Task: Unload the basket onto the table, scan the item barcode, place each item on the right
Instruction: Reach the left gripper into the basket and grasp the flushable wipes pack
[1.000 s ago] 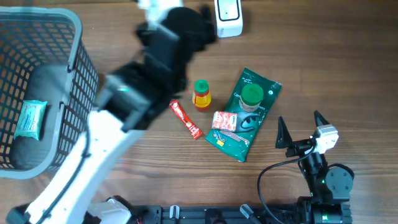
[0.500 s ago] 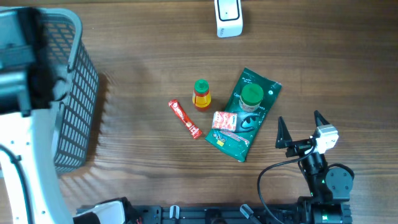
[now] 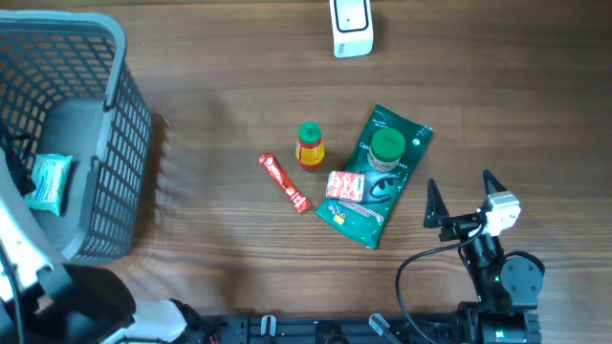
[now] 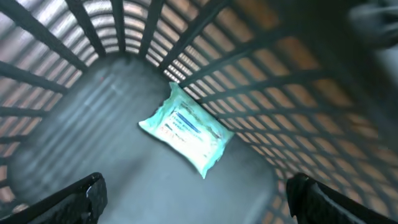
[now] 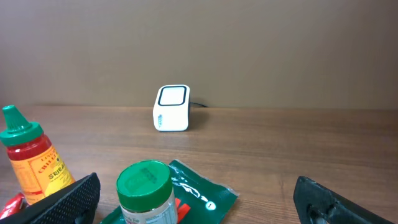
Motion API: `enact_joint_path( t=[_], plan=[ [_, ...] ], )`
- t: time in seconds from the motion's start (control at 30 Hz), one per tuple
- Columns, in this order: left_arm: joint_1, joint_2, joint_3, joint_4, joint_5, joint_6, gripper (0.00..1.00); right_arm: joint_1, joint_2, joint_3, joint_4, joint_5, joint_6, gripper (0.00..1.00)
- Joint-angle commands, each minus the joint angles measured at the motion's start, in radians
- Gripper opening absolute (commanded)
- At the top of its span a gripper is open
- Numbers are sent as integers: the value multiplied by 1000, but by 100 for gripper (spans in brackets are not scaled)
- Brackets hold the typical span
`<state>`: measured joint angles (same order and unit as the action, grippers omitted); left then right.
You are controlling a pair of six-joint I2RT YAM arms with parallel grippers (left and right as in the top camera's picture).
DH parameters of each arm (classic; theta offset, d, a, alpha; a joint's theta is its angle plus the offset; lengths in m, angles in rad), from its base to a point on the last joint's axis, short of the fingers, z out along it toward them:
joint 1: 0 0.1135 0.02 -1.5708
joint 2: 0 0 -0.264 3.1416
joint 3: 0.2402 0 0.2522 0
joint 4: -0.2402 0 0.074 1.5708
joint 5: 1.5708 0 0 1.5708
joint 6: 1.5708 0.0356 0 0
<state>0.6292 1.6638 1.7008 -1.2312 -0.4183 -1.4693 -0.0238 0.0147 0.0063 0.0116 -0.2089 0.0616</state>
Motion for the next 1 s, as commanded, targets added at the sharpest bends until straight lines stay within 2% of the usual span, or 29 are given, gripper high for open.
enact_joint_path(
  t=[0.0,0.13,0.27,0.47,0.77,0.8,0.87,0.93,0.97],
  plan=[
    [1,56,-107,90,31,-66,95,4,-10,-1,3,6,-10,100],
    [1,85,-204,211,44,-66,94,4,-10,-1,3,6,-9,100],
    [2,102,-309,337,48,-66,87,4,-10,-1,3,6,-9,100],
    [2,138,-436,503,71,-66,86,4,-10,-1,3,6,-10,100],
    [2,231,-473,632,70,-65,86,4,-10,-1,3,6,-10,100],
    [2,240,-473,642,70,-65,84,4,-10,-1,3,6,-9,100],
    [2,249,-473,645,71,-65,73,4,-10,-1,3,6,-10,100],
    [2,252,-473,633,70,-64,50,4,-10,-1,3,6,-10,100],
    [2,251,-473,623,71,-64,45,4,-10,-1,3,6,-9,100]
  ],
)
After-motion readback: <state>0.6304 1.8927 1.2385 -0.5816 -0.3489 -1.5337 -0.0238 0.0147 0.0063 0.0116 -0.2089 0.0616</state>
